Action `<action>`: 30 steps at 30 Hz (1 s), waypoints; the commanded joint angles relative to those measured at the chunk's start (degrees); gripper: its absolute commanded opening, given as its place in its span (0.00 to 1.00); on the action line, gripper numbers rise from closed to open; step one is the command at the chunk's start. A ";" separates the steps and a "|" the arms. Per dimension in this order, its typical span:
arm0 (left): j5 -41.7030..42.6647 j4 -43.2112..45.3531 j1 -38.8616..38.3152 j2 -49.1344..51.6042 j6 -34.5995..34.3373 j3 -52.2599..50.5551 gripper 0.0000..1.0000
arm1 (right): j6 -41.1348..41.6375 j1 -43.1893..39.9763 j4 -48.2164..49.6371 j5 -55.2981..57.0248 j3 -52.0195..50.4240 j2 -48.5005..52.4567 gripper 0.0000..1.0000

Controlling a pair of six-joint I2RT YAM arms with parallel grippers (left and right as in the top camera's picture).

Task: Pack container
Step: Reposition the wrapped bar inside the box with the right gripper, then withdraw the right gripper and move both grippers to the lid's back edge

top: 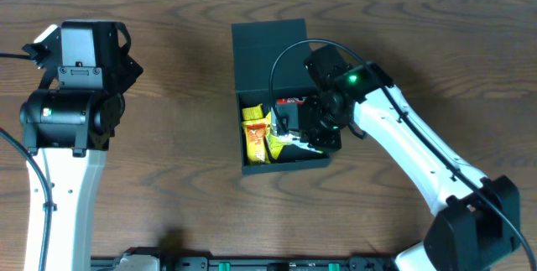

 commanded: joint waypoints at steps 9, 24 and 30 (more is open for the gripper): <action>-1.49 -0.13 0.20 0.35 1.75 0.63 0.95 | -1.51 -0.63 0.48 1.66 -1.49 -0.04 0.15; -1.44 -0.35 0.20 0.35 3.63 0.61 0.95 | 9.16 -0.79 8.61 4.70 2.29 -0.11 0.99; -0.94 -0.72 0.17 0.35 9.60 0.63 0.95 | 37.22 -1.07 9.05 8.31 15.85 -0.11 0.99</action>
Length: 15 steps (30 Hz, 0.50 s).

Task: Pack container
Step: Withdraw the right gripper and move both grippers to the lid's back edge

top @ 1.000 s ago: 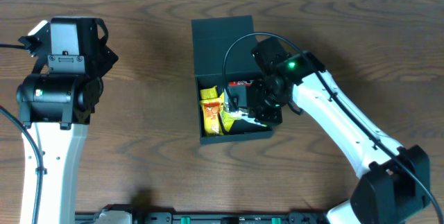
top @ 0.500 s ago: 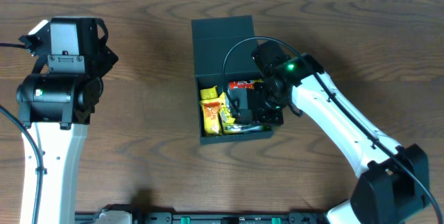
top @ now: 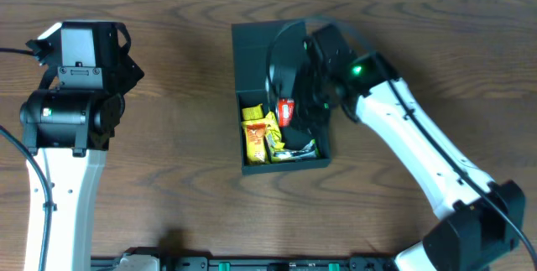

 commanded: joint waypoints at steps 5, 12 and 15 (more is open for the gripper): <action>7.08 -0.33 0.20 1.31 6.25 0.63 0.95 | 59.80 -3.28 -4.09 21.16 18.49 -0.46 0.99; 25.29 1.40 0.22 12.17 2.29 0.63 0.96 | 82.40 -9.09 -14.64 24.39 18.62 -0.35 0.96; 34.23 4.22 0.24 18.36 -0.39 0.63 0.95 | 87.67 -12.41 -17.44 24.35 17.46 -0.33 0.85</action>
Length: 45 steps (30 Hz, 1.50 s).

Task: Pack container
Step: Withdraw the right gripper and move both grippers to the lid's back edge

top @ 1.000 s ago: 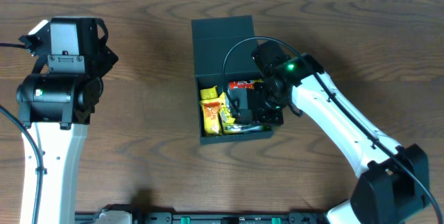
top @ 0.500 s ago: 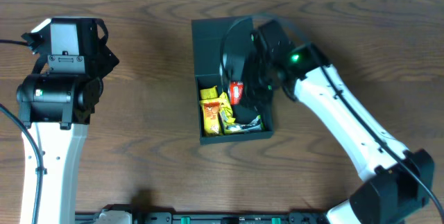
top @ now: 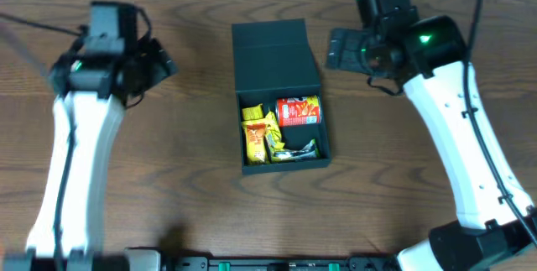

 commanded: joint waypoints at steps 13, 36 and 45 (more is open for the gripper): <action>28.68 13.77 0.28 26.49 -13.44 0.59 0.06 | 9.68 -12.50 11.52 -7.85 -9.09 8.87 0.01; 34.16 30.93 -1.77 38.62 -26.84 0.59 0.06 | 3.74 -14.25 28.74 -36.24 -9.09 30.51 0.01; 33.94 35.85 -5.95 38.64 -31.28 0.59 0.06 | 3.82 -12.72 32.33 -39.10 -9.09 31.06 0.01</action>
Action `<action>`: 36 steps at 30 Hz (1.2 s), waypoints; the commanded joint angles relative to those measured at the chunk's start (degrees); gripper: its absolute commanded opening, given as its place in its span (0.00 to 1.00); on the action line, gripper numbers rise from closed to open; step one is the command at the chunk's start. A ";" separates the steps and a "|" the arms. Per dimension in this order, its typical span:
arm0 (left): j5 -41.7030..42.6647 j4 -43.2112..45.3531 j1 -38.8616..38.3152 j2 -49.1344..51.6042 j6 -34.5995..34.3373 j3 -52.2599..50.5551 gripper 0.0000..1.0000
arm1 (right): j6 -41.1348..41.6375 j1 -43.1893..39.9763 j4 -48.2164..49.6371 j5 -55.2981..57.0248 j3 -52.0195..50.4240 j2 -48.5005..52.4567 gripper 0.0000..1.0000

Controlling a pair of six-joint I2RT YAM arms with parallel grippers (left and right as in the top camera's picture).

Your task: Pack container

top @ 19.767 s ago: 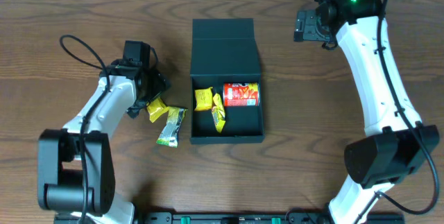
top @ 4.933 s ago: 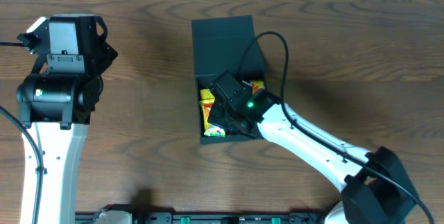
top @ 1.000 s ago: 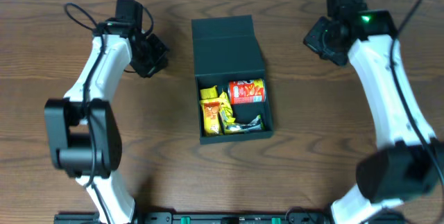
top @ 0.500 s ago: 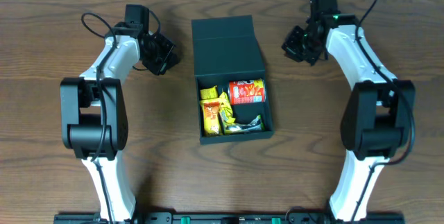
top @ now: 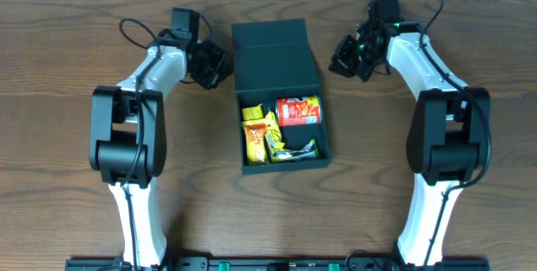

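The black container (top: 243,164) sits mid-table with its lid (top: 274,53) folded back flat behind it. Inside lie yellow snack packs (top: 258,133) on the left, a red packet (top: 299,110) at the upper right and a dark packet (top: 302,148) at the lower right. My left gripper (top: 220,64) is just left of the lid, fingers apart and holding nothing. To the right of the lid, my right gripper (top: 339,58) is also open and holding nothing. Neither one touches the box.
The brown wooden table (top: 193,195) surrounds the box. Both white arms stretch from the near edge up the left (top: 126,145) and right (top: 445,145) sides. Cables loop near each wrist.
Both arms have changed pose and now lie lower and longer over the table. The left gripper has moved right, next to the lid; the right gripper stays near the lid's right side. Box contents are unchanged.
My right gripper was first down in the box's right half, then higher over it with the red packet. Later the red packet lay in the box and the gripper was open beside the lid, while the left arm had shifted inward. Now both grippers flank the lid.
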 commanded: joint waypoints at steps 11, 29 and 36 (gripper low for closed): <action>0.52 0.81 -2.45 0.57 -3.02 0.59 0.06 | -1.07 1.20 0.90 -3.72 0.02 0.48 0.01; -0.96 0.28 -2.40 0.57 0.00 0.59 0.06 | -4.79 -1.81 -0.55 0.35 0.15 0.48 0.01; -2.08 0.11 -2.43 0.57 0.22 0.59 0.06 | -4.68 -2.78 -3.28 2.99 0.13 0.48 0.01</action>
